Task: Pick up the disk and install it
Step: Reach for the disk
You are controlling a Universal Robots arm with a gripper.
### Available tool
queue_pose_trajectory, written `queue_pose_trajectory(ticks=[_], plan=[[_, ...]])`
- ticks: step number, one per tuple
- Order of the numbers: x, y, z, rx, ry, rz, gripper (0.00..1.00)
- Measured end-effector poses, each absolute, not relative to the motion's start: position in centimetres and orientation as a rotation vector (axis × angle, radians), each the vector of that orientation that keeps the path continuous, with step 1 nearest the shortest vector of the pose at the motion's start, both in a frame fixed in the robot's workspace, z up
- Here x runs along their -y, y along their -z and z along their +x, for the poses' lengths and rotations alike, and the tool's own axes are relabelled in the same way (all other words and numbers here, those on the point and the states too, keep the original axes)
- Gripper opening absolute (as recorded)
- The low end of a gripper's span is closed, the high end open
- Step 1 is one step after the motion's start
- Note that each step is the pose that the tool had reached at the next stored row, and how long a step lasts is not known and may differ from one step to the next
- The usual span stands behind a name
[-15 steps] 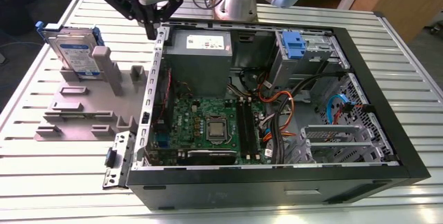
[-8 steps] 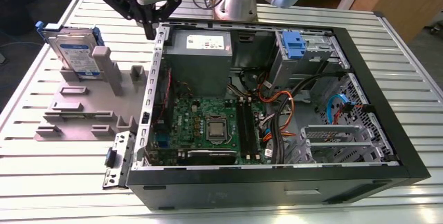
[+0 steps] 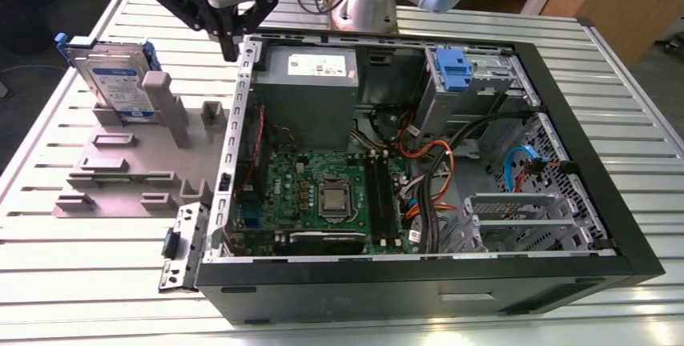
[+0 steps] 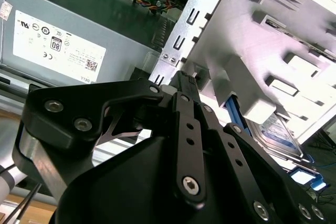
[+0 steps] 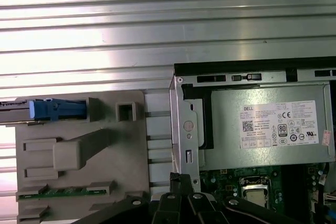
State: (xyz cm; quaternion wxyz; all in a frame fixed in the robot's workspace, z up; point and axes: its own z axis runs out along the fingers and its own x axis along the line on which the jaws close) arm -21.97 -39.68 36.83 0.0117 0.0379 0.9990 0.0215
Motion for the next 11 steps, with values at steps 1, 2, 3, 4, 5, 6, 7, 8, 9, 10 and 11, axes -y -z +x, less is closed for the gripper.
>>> queue_pose_trajectory(ticks=[1, 2, 3, 4, 5, 6, 7, 8, 9, 10, 11], plan=[[39.68, -36.83, -22.00, -3.115, -0.067, 0.118, 0.11], [39.67, -36.83, -22.03, -3.115, -0.067, 0.118, 0.11], [39.67, -36.82, -22.06, -3.115, -0.067, 0.118, 0.11], [39.67, -36.82, -22.08, -3.115, -0.067, 0.118, 0.11], [39.68, -36.82, -22.12, -3.115, -0.067, 0.118, 0.11], [39.67, -36.82, -22.15, -3.115, -0.067, 0.118, 0.11], [39.68, -36.82, -22.17, -3.115, -0.067, 0.118, 0.11], [39.68, -36.82, -22.20, -3.115, -0.067, 0.118, 0.11], [39.67, -36.82, -22.23, -3.115, -0.067, 0.118, 0.11], [39.68, -36.81, -22.26, -3.115, -0.067, 0.118, 0.11], [39.68, -36.81, -22.29, -3.115, -0.067, 0.118, 0.11]])
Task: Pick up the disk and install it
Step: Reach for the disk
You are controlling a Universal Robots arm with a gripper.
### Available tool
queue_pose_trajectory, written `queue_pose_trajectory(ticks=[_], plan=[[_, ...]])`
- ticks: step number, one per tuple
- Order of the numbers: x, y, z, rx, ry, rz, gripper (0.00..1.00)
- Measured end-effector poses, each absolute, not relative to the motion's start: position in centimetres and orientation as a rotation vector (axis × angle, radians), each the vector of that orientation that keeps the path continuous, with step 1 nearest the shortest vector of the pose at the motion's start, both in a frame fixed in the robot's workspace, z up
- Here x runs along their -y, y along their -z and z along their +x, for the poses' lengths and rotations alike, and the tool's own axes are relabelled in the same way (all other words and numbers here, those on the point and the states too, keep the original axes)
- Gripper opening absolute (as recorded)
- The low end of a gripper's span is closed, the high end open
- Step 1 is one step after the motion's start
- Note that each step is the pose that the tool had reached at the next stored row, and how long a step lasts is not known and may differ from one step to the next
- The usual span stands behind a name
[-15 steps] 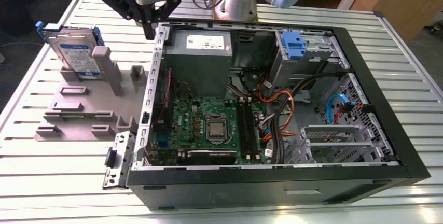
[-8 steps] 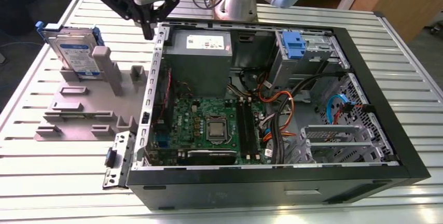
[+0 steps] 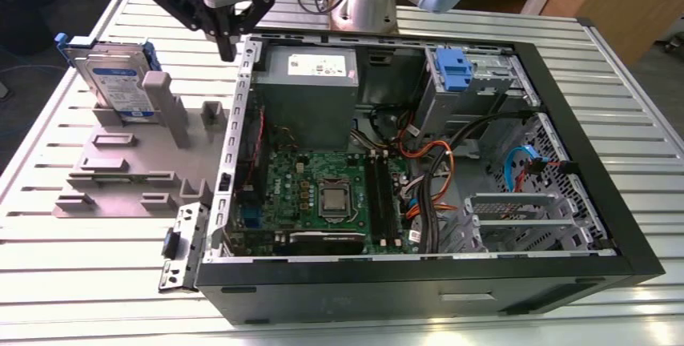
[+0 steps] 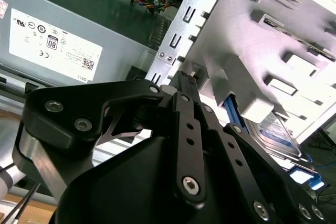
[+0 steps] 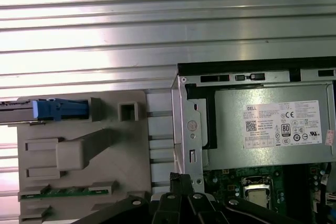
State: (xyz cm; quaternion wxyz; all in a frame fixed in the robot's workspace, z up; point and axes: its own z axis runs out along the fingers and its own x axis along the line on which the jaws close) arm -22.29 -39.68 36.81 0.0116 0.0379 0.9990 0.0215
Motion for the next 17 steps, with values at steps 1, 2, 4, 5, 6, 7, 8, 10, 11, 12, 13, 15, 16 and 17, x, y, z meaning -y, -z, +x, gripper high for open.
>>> queue_pose_trajectory(ticks=[1, 2, 4, 5, 6, 7, 8, 10, 11, 12, 13, 15, 16, 17], plan=[[39.68, -36.81, -22.32, -3.115, -0.067, 0.118, 0.11], [39.67, -36.81, -22.35, -3.115, -0.067, 0.118, 0.11], [39.68, -36.81, -22.40, -3.115, -0.067, 0.118, 0.11], [39.68, -36.80, -22.43, -3.115, -0.067, 0.118, 0.11], [39.68, -36.80, -22.46, -3.115, -0.067, 0.118, 0.11], [39.68, -36.81, -22.49, -3.115, -0.067, 0.118, 0.11], [39.68, -36.80, -22.52, -3.115, -0.067, 0.118, 0.11], [39.67, -36.80, -22.58, -3.115, -0.067, 0.118, 0.11], [39.67, -36.80, -22.61, -3.115, -0.067, 0.118, 0.11], [39.68, -36.80, -22.63, -3.115, -0.067, 0.118, 0.11], [39.68, -36.80, -22.66, -3.115, -0.067, 0.118, 0.11], [39.68, -36.79, -22.72, -3.115, -0.067, 0.118, 0.11], [39.68, -36.79, -22.74, -3.115, -0.067, 0.118, 0.11], [39.68, -36.79, -22.77, -3.115, -0.067, 0.118, 0.11]])
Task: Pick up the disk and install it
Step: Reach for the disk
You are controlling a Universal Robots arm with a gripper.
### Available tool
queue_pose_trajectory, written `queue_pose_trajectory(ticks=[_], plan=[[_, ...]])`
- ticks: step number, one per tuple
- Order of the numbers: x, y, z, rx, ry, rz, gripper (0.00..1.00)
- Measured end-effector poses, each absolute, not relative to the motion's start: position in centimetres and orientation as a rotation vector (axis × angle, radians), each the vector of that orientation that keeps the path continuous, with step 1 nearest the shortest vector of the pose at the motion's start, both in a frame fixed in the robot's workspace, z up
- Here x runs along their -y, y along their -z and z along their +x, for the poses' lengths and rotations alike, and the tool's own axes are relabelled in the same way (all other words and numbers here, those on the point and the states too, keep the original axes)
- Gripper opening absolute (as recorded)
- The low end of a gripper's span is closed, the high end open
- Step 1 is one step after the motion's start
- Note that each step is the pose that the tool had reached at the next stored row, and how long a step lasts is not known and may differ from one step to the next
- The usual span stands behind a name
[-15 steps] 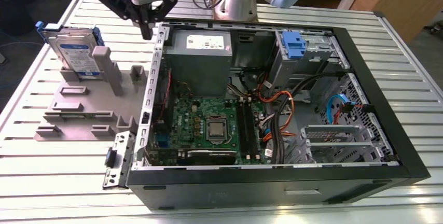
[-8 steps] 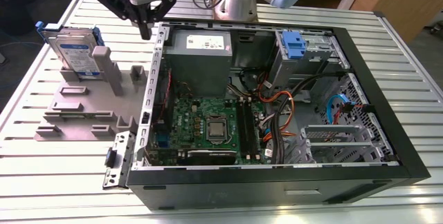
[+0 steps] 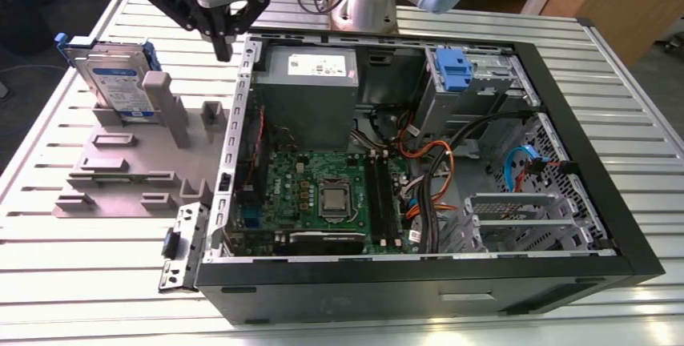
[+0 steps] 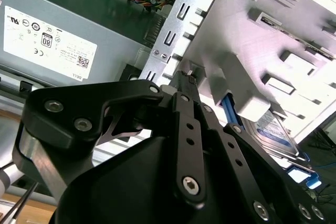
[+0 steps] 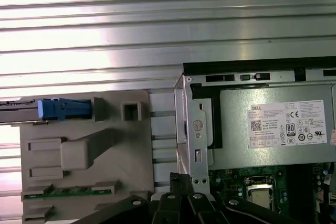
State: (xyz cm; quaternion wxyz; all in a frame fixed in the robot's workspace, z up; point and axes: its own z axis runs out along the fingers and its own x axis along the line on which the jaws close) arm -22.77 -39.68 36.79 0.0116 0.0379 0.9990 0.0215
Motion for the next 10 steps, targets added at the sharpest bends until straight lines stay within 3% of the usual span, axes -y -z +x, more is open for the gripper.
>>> queue_pose_trajectory(ticks=[10], plan=[[39.68, -36.79, -22.98, -3.115, -0.067, 0.118, 0.11]])
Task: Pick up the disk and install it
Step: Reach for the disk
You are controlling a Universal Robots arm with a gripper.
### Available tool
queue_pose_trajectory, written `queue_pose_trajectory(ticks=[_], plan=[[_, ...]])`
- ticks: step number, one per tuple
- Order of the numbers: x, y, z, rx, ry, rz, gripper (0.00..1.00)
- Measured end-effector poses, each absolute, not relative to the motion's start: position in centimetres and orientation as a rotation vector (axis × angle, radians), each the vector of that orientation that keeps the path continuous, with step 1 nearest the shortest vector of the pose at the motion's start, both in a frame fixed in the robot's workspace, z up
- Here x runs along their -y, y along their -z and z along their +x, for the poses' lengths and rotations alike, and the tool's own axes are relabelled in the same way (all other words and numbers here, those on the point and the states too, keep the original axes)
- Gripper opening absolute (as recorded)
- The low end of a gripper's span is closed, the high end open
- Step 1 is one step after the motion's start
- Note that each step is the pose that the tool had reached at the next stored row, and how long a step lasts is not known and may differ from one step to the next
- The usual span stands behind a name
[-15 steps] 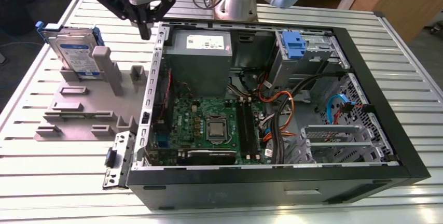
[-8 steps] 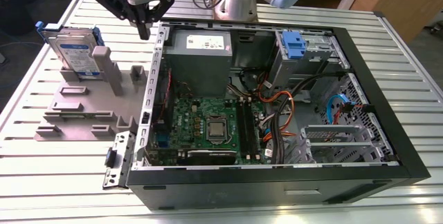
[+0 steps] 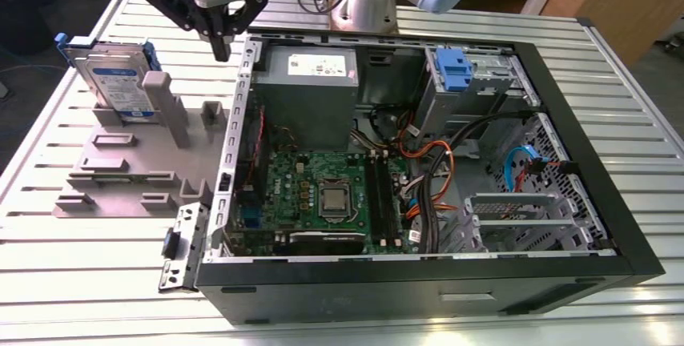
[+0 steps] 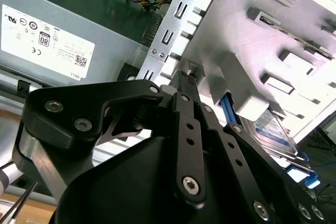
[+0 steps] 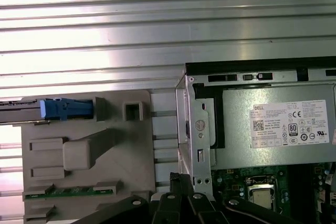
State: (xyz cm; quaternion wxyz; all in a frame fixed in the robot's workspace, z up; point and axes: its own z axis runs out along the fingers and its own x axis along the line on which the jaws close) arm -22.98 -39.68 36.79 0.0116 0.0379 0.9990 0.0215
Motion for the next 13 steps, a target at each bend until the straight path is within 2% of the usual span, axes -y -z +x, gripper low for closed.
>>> queue_pose_trajectory(ticks=[13], plan=[[39.7, -36.8, -24.0, -3.115, -0.067, 0.118, 0.11]])
